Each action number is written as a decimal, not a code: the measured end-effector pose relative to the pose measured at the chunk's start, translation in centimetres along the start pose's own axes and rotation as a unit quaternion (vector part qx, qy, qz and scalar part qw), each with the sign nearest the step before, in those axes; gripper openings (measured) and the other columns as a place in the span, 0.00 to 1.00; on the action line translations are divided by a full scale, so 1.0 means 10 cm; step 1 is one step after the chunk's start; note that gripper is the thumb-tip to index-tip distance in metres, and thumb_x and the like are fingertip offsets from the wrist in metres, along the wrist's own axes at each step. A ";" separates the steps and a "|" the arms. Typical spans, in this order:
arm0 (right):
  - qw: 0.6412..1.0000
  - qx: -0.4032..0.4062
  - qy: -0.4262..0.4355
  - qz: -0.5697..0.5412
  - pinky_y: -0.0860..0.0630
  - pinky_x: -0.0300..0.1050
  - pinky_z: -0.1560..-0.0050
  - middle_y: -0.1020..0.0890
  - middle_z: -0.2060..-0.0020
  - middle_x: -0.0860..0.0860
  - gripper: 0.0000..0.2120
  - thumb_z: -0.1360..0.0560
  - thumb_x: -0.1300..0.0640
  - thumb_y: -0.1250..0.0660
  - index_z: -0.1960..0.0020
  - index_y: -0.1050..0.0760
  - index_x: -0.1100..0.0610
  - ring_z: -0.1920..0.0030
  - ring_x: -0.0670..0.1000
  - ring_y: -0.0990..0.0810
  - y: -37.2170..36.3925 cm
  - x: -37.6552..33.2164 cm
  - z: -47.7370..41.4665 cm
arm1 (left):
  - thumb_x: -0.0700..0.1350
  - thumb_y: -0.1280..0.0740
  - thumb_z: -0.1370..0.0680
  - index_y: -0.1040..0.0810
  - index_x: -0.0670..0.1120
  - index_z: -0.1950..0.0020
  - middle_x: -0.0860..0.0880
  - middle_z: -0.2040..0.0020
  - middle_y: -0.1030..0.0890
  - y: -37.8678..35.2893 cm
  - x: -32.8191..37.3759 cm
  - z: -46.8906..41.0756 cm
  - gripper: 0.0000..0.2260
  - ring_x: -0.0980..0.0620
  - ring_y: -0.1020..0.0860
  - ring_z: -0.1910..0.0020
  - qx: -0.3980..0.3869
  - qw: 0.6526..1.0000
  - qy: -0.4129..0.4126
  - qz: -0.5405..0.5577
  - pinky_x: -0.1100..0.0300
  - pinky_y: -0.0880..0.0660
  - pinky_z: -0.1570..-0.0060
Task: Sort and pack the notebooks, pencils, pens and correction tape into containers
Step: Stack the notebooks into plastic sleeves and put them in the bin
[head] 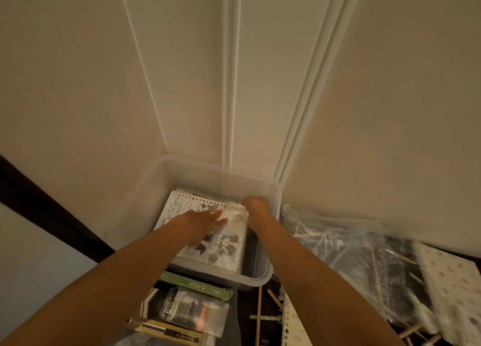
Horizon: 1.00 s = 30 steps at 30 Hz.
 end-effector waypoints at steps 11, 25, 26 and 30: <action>0.969 -0.033 0.173 0.172 0.28 0.46 0.57 0.21 0.51 0.61 0.05 0.25 0.63 0.38 0.51 0.26 0.64 0.46 0.59 0.21 0.77 -0.61 1.00 | 0.35 0.46 0.21 0.58 0.47 0.23 0.43 0.24 0.47 1.05 0.32 0.67 0.30 0.43 0.42 0.27 0.229 0.890 0.143 0.369 0.51 0.40 0.30; 0.955 0.164 0.153 0.194 0.39 0.45 0.68 0.34 0.72 0.54 0.13 0.25 0.63 0.40 0.68 0.36 0.59 0.72 0.50 0.36 3.13 0.70 1.07 | 0.44 0.40 0.20 0.56 0.44 0.23 0.43 0.32 0.32 1.01 2.47 0.67 0.32 0.50 0.25 0.58 0.205 0.689 0.107 0.687 0.56 0.28 0.60; 0.956 0.164 0.148 0.194 0.38 0.44 0.65 0.31 0.68 0.55 0.09 0.24 0.61 0.39 0.63 0.32 0.61 0.69 0.51 0.33 3.17 0.82 1.00 | 0.43 0.41 0.20 0.57 0.44 0.23 0.43 0.33 0.31 0.87 2.52 0.59 0.32 0.52 0.27 0.63 0.200 0.677 0.126 0.697 0.55 0.27 0.63; 0.965 0.154 0.126 0.169 0.30 0.46 0.50 0.26 0.40 0.60 0.24 0.23 0.54 0.38 0.32 0.37 0.65 0.41 0.59 0.25 3.24 1.24 0.67 | 0.43 0.42 0.20 0.59 0.43 0.23 0.41 0.36 0.28 0.45 2.60 0.33 0.32 0.51 0.30 0.66 0.221 0.674 0.160 0.686 0.55 0.30 0.68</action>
Point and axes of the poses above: each hand's wrist, its own z-axis away from the middle knuckle, its own y-axis out of the back of the hand, x = y × z, the point moved 9 cm from there along -z, towards the middle knuckle
